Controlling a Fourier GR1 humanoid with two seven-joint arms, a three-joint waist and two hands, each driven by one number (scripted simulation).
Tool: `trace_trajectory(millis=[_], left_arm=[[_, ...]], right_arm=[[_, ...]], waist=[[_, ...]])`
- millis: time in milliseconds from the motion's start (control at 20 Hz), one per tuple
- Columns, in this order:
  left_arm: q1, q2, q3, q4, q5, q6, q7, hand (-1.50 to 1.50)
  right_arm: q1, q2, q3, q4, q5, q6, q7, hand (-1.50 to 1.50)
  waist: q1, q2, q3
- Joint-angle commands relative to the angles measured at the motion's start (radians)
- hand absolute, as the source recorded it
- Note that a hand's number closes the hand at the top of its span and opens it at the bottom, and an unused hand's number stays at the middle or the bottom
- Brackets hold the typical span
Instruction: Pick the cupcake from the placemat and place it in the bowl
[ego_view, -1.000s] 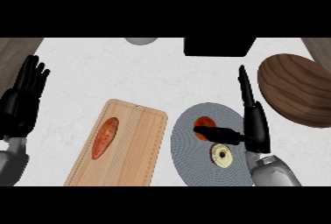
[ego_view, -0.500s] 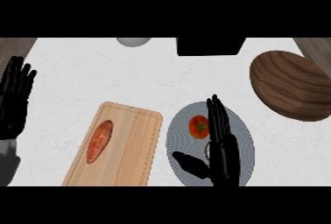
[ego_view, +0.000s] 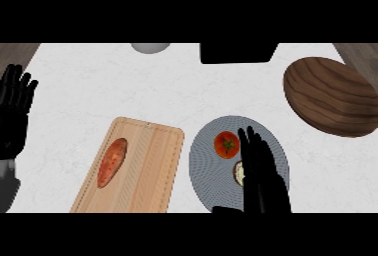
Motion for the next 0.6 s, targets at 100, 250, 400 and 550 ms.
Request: trace_trajectory(millis=[100,250,400,550], left_arm=[[0.003,0.002,-0.004,-0.011,-0.007,-0.016,-0.001,0.0],[-0.063,0.006,0.012,0.014,-0.009,0.0,0.034,0.0],[-0.004,-0.02,-0.006,-0.03,-0.008,-0.017,0.022,0.0],[-0.043,-0.019,0.011,0.025,-0.016,-0.046,-0.007,0.0]], right_arm=[[0.014,0.032,0.098,-0.196,0.012,0.445,0.292,-1.5],[0.01,0.067,0.096,-0.289,-0.045,0.619,0.378,-1.5],[0.032,0.105,0.099,-0.327,-0.031,0.678,0.432,-1.5],[0.009,0.106,0.058,-0.301,-0.042,0.69,0.423,-1.5]], waist=[[0.027,0.008,0.003],[0.022,0.014,0.005],[0.037,0.013,0.006],[0.036,0.017,0.006]])
